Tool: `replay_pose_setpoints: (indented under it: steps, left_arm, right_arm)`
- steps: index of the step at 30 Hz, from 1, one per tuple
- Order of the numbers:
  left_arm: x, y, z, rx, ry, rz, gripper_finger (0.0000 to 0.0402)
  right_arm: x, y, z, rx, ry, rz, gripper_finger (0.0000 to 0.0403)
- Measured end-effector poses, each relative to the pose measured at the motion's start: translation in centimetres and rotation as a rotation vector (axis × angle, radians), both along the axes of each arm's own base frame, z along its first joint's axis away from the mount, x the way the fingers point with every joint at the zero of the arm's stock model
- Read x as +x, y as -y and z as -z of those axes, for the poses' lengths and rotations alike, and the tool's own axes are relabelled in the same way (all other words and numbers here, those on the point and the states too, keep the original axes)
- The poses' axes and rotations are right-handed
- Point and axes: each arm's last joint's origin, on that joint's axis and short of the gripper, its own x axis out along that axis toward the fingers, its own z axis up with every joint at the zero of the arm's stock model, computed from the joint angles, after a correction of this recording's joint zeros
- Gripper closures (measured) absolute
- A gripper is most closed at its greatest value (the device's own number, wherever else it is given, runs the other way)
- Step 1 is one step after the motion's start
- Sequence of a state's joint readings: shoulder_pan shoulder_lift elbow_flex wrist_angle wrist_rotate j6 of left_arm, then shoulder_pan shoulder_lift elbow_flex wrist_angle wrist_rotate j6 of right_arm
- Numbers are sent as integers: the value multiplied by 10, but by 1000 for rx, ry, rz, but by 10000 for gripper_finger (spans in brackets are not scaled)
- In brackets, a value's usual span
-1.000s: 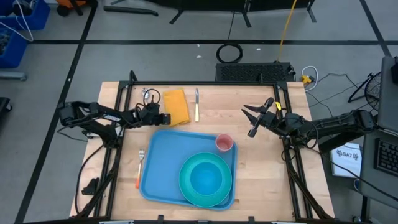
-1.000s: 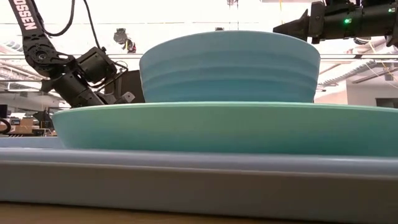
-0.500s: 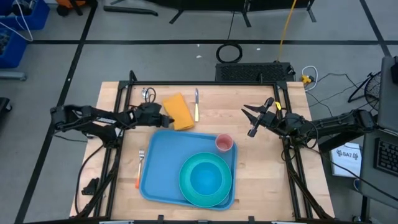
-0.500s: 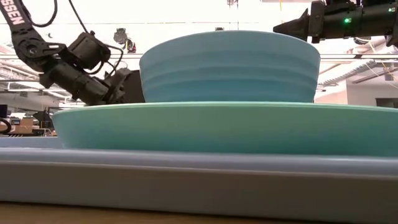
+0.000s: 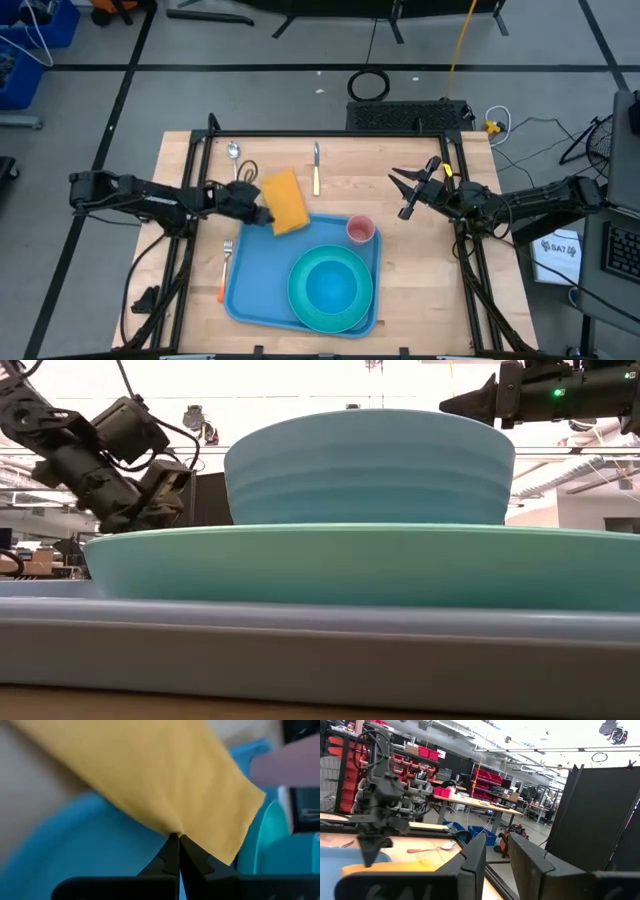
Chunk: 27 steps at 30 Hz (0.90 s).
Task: Set up tray
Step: Put the orange napkin on the blue serving tray to the left of the blue plate
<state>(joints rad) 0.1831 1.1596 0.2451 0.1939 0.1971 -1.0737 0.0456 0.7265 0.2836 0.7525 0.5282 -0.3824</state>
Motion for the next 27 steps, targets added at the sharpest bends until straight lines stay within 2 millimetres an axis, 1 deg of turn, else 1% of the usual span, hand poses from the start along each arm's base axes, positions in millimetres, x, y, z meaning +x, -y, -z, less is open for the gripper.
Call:
replay_pose_setpoints:
  steps: [4, 12, 20, 27]
  left_arm:
    - [-1, 18, 3, -59, -51, 29, 401]
    - [-3, 57, 2, -194, -87, 127, 401]
    - [-16, 97, 4, -373, -206, 175, 401]
    - [-29, 119, 5, -472, -307, 195, 401]
  right_arm:
    - [0, 0, 0, 0, 0, 1, 326]
    - [0, 0, -1, 1, 8, 2, 326]
    - [0, 0, -1, 2, 8, 2, 326]
    - [-1, 0, -2, 4, 27, 2, 326]
